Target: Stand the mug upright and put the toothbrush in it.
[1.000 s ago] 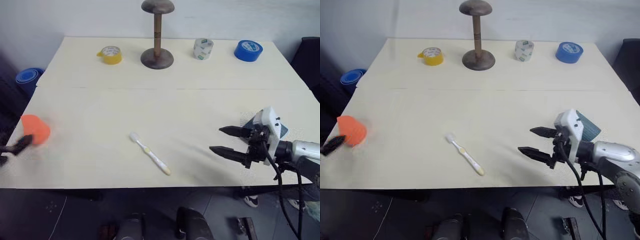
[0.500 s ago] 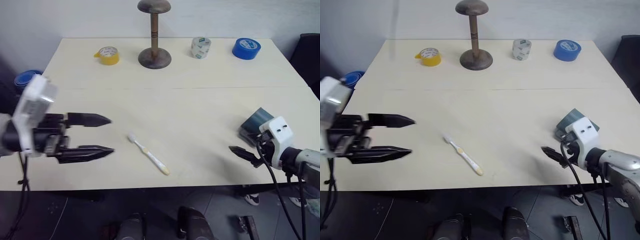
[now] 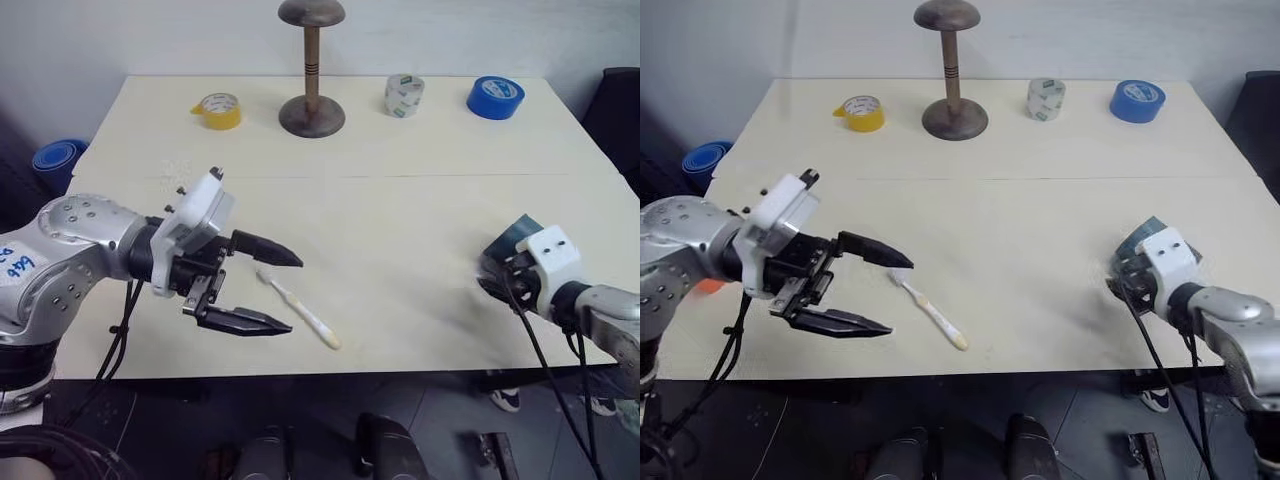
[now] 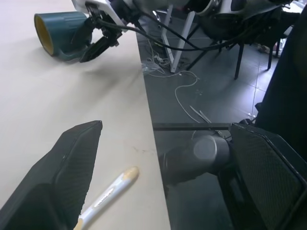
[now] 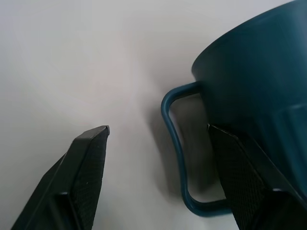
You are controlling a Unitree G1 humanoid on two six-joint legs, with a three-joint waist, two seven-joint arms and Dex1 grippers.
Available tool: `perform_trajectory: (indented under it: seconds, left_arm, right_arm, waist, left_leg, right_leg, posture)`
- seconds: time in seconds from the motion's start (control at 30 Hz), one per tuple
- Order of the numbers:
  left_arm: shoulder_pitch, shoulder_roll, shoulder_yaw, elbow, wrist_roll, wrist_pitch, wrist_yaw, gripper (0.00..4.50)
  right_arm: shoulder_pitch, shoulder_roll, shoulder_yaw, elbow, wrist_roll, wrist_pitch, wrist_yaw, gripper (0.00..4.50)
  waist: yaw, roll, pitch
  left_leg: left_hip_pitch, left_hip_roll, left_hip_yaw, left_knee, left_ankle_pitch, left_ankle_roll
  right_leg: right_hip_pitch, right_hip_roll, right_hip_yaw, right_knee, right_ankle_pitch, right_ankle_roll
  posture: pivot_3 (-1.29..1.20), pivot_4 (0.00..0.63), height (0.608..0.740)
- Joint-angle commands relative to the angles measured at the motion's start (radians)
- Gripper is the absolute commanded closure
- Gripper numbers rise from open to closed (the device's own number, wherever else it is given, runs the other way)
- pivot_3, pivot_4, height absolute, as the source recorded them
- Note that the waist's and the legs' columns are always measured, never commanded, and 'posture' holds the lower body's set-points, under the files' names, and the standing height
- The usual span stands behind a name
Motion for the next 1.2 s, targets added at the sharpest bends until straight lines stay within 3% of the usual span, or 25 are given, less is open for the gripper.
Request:
perform_trajectory:
  seconds: [0.03, 0.33, 0.53, 0.7, 0.83, 1.0, 1.2]
  left_arm:
    - [-0.027, -0.007, 0.002, 0.011, 0.015, -0.014, 0.005, 0.0]
    - [-0.005, 0.004, 0.027, 0.006, 0.019, -0.012, 0.019, 0.0]
    - [0.032, 0.018, 0.061, 0.001, 0.021, -0.007, 0.044, 0.0]
    - [0.093, 0.056, 0.176, 0.015, -0.016, 0.037, 0.091, 0.0]
    - [0.118, 0.079, 0.227, 0.019, -0.029, 0.063, 0.116, 0.0]
    - [0.13, 0.114, 0.259, 0.029, -0.027, 0.074, 0.117, 0.0]
    - [0.077, 0.154, 0.238, 0.062, -0.02, 0.076, 0.102, 0.0]
  right_arm:
    - [-0.041, 0.006, 0.022, 0.084, -0.049, -0.041, 0.032, 1.49]
    - [-0.082, 0.019, 0.052, 0.159, -0.094, -0.075, 0.089, 4.47]
    - [-0.149, 0.088, 0.027, 0.041, -0.01, -0.081, 0.138, 4.47]
    - [-0.239, 0.409, -0.011, -0.135, 0.25, -0.076, 0.101, 4.47]
    - [-0.237, 0.599, 0.05, -0.141, 0.251, -0.171, 0.083, 4.47]
    - [-0.248, 0.803, 0.148, 0.078, 0.137, -0.407, 0.106, 4.47]
    - [-0.295, 0.922, 0.19, 0.33, 0.063, -0.591, 0.155, 4.47]
  waist:
    - [-0.001, 0.0, 0.0]
    - [-0.001, 0.0, 0.0]
    - [-0.005, 0.0, 0.0]
    - [-0.025, 0.001, 0.001]
    - [-0.011, 0.002, 0.001]
    - [-0.007, 0.001, 0.001]
    - [-0.017, 0.002, 0.001]
  left_leg:
    - [0.0, 0.0, 0.0, 0.0, 0.0, 0.0]
    - [0.0, 0.0, -0.001, 0.0, 0.0, 0.0]
    - [0.001, 0.0, -0.001, 0.001, 0.0, 0.0]
    - [0.001, 0.006, -0.001, 0.0, 0.0, -0.003]
    - [0.0, 0.009, -0.005, 0.0, -0.001, -0.006]
    - [0.0, 0.009, -0.003, 0.001, -0.001, -0.006]
    - [0.001, 0.01, -0.002, 0.0, -0.001, -0.007]
  right_leg:
    - [0.0, 0.0, 0.0, 0.0, 0.0, 0.0]
    - [0.001, 0.0, 0.0, 0.0, 0.0, 0.0]
    - [0.001, 0.0, 0.0, 0.0, 0.0, 0.0]
    - [-0.001, 0.005, 0.0, 0.003, 0.0, 0.0]
    - [-0.002, 0.009, -0.002, 0.007, 0.0, 0.0]
    - [-0.002, 0.01, 0.002, 0.006, 0.0, 0.0]
    - [-0.004, 0.011, 0.004, 0.009, -0.001, -0.001]
  posture:
    - [0.0, 0.15, 0.74]
    - [0.0, 0.15, 0.74]
    - [0.0, 0.15, 0.74]
    - [0.0, 0.15, 0.74]
    - [0.0, 0.15, 0.74]
    - [0.0, 0.15, 0.74]
    - [0.0, 0.15, 0.74]
